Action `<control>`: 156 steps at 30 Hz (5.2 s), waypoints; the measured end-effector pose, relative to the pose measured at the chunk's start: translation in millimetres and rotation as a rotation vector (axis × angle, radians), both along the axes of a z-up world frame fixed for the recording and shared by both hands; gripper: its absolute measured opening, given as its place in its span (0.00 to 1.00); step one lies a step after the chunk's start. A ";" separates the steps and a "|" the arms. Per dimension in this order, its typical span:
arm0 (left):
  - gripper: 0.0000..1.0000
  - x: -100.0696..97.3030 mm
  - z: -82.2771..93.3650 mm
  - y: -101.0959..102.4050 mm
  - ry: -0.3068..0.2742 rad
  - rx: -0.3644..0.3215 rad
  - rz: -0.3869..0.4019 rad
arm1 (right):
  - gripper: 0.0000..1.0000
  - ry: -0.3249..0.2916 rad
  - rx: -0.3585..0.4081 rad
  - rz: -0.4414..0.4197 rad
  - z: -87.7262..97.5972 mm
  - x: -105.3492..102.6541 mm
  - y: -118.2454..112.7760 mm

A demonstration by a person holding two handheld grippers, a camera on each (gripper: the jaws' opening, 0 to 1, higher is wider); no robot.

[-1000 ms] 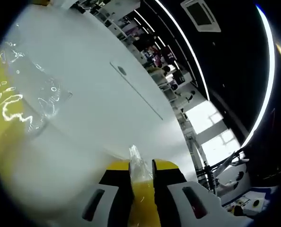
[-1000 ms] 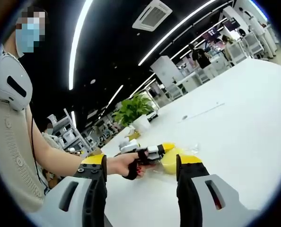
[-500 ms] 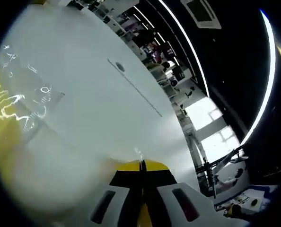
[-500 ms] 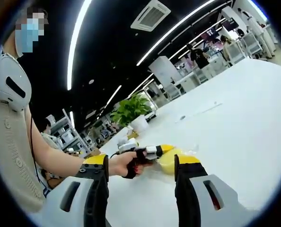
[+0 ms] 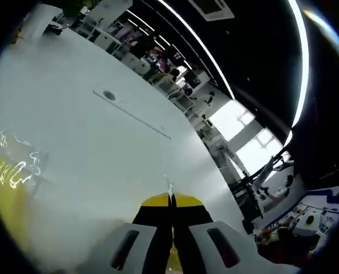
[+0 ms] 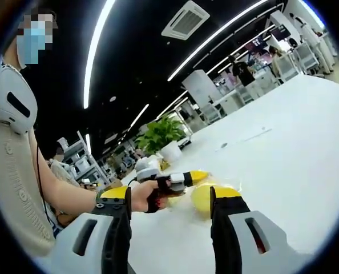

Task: Compare the silicone blocks by pressing each to a similar depth, holding the contact briefly, and releasing to observe deformation and rebound differences across the visible hardness samples.

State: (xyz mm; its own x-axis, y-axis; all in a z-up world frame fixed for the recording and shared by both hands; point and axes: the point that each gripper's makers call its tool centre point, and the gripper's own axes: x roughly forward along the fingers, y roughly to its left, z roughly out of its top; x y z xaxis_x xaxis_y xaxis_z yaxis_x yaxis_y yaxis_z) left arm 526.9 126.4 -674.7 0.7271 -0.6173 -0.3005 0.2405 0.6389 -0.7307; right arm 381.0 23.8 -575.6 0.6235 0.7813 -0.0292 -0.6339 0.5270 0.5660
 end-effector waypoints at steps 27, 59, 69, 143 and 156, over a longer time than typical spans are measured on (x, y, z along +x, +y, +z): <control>0.00 -74.9 86.1 6.7 -0.243 0.237 -0.218 | 0.51 -0.122 -0.029 0.098 42.6 -22.0 28.4; 0.00 -116.3 193.0 16.4 -0.455 0.338 -0.433 | 0.79 -0.357 -0.476 0.504 52.9 14.3 111.5; 0.00 -124.9 207.7 13.1 -0.506 0.352 -0.482 | 0.70 -0.367 -0.506 0.643 50.8 13.1 147.6; 0.00 -144.3 231.8 1.9 -0.610 0.368 -0.581 | 0.16 -0.369 -0.606 0.701 47.3 0.5 162.2; 0.00 -144.3 229.2 2.7 -0.606 0.384 -0.584 | 0.17 -0.344 -0.596 0.713 44.5 -2.9 162.8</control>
State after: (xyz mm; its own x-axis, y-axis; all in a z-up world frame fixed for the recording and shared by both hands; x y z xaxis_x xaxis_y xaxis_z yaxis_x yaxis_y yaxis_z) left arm 382.6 129.0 -445.6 0.4313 -0.8723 -0.2305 0.8730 0.4680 -0.1373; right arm 378.1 186.6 -531.0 0.0615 0.8936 -0.4447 -0.9936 0.0973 0.0581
